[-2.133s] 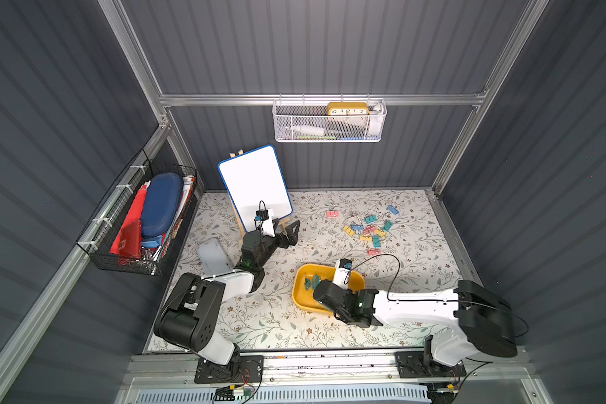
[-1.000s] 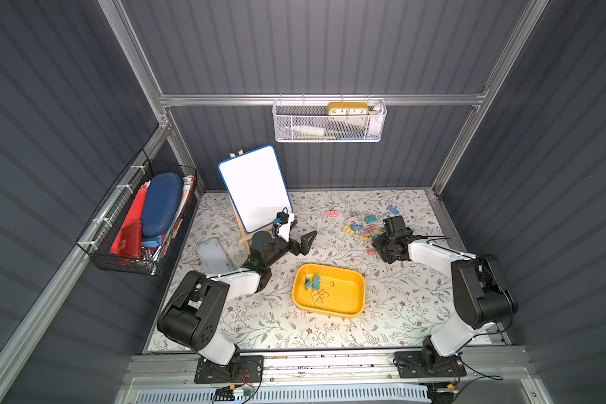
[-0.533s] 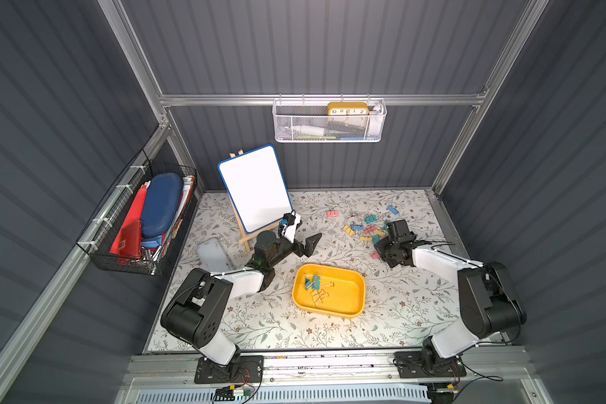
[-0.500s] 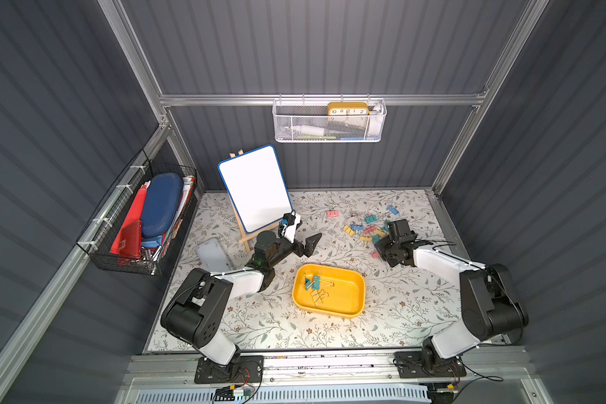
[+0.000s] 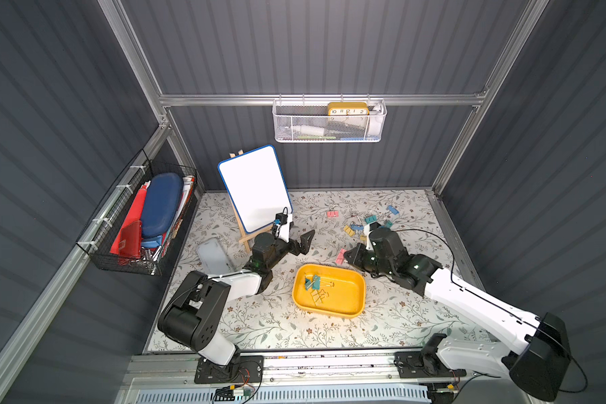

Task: Put the binder clips in the storage box
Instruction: Place the binder clip in the storage box.

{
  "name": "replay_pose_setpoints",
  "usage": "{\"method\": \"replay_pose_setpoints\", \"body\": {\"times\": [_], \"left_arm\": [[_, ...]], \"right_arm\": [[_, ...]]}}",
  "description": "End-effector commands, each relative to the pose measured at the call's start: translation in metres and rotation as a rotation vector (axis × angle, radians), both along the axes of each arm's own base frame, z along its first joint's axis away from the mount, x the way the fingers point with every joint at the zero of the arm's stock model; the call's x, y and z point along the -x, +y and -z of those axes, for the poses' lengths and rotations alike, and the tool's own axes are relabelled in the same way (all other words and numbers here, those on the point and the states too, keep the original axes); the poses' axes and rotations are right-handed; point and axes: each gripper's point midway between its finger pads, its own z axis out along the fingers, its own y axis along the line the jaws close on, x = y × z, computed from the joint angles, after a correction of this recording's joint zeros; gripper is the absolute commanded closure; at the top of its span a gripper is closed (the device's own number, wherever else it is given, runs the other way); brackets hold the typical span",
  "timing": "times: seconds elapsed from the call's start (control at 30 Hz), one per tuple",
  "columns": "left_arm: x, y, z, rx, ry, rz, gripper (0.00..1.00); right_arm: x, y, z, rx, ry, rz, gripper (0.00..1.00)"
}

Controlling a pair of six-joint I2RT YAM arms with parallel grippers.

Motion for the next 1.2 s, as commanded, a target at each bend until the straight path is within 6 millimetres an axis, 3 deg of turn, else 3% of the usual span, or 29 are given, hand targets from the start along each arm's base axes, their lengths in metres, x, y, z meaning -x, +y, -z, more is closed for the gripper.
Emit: {"method": "replay_pose_setpoints", "body": {"times": [0.0,0.27,0.5,0.63,0.8,1.03,1.17], "left_arm": [[-0.003,0.027,-0.017,0.058,-0.017,-0.118,0.01],[-0.002,0.028,-0.019,0.071,-0.023,-0.117,0.01],[0.0,0.026,-0.021,0.073,-0.028,-0.105,0.01],[0.0,0.026,-0.022,0.074,-0.03,-0.101,0.01],[0.0,0.026,-0.022,0.074,-0.029,-0.104,0.01],[-0.002,0.027,-0.02,0.071,-0.02,-0.111,0.01],[-0.002,0.027,-0.021,0.069,-0.022,-0.11,0.01]], "right_arm": [[0.025,0.025,0.017,0.103,0.04,-0.105,1.0],[0.047,0.096,0.069,0.193,0.109,-0.255,1.0],[0.045,0.116,0.109,0.22,0.148,-0.267,1.0],[0.046,0.119,0.119,0.219,0.171,-0.255,1.0],[0.037,0.109,0.102,0.237,0.099,-0.215,0.75],[0.008,0.074,0.051,0.29,-0.085,-0.121,0.7],[-0.025,0.038,0.017,0.357,-0.205,-0.07,0.67]]}}
